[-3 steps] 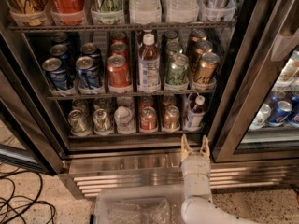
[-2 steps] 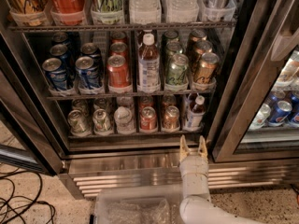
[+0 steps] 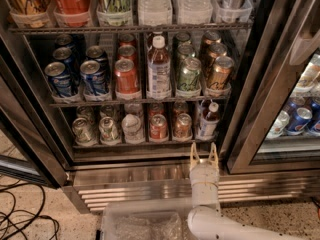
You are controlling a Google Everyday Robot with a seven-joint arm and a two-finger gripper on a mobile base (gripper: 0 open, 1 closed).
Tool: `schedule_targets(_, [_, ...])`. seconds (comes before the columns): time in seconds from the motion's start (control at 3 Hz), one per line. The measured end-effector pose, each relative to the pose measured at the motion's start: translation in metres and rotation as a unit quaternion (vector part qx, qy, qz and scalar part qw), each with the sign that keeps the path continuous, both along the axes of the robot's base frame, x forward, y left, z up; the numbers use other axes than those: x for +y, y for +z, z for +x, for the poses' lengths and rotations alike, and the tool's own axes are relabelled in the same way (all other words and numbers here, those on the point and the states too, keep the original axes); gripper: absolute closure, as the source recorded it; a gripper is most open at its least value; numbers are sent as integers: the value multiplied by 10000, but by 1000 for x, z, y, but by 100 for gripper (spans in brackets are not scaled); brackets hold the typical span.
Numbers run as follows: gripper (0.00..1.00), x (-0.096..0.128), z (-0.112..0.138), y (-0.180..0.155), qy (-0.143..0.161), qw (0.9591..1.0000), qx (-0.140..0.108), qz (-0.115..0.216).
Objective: Pick blue plastic bottle from bottom shelf of fridge
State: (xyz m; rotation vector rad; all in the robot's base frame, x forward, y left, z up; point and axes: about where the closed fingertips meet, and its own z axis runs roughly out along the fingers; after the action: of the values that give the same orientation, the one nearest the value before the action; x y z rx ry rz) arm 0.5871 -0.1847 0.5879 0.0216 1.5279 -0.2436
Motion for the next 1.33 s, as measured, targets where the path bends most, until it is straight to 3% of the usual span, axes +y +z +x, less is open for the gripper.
schedule_targets(0.67, [45,11,7,-4,130,9995,-114,-259])
schedule_targets(1.33, [37,5,17,5,-156,9991,-335,-217])
